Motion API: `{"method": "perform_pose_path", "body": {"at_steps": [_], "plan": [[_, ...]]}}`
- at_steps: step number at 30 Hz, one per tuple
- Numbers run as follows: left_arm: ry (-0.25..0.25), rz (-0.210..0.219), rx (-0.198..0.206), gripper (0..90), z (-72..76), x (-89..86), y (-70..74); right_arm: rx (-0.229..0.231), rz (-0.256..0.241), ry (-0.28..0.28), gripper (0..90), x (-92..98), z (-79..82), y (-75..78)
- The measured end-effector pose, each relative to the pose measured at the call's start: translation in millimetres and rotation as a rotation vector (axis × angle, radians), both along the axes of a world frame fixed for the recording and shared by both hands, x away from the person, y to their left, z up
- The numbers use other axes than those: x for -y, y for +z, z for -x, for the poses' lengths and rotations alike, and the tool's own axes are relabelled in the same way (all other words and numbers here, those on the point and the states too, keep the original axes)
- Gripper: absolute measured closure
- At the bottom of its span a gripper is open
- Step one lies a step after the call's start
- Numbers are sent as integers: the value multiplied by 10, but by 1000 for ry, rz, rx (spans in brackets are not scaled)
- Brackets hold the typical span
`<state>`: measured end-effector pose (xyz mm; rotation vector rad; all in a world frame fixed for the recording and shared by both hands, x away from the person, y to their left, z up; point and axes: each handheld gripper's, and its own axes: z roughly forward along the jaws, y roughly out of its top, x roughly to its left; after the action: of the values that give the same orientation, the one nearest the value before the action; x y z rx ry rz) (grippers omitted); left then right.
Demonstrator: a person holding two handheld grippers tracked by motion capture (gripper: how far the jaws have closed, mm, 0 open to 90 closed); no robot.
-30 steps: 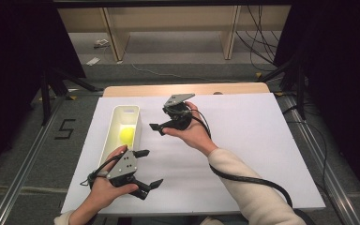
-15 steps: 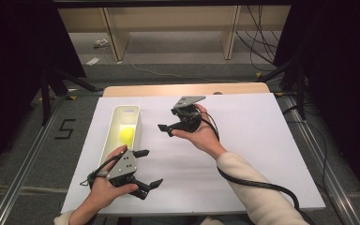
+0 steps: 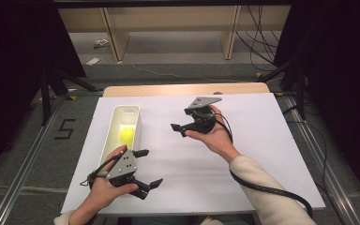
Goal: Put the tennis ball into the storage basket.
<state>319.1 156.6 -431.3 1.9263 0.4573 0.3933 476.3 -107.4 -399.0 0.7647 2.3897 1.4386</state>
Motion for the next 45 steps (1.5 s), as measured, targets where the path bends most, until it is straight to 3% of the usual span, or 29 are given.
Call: {"method": "perform_pose_path", "body": {"at_steps": [22,45], "plan": [[5,-3,-2,0,-6,5,-3,-4,-46,-107,156,785,279,-34],[11,-1,-1,0,-13,-5,1,1,-35,-188,156,1403,686,-125]]}}
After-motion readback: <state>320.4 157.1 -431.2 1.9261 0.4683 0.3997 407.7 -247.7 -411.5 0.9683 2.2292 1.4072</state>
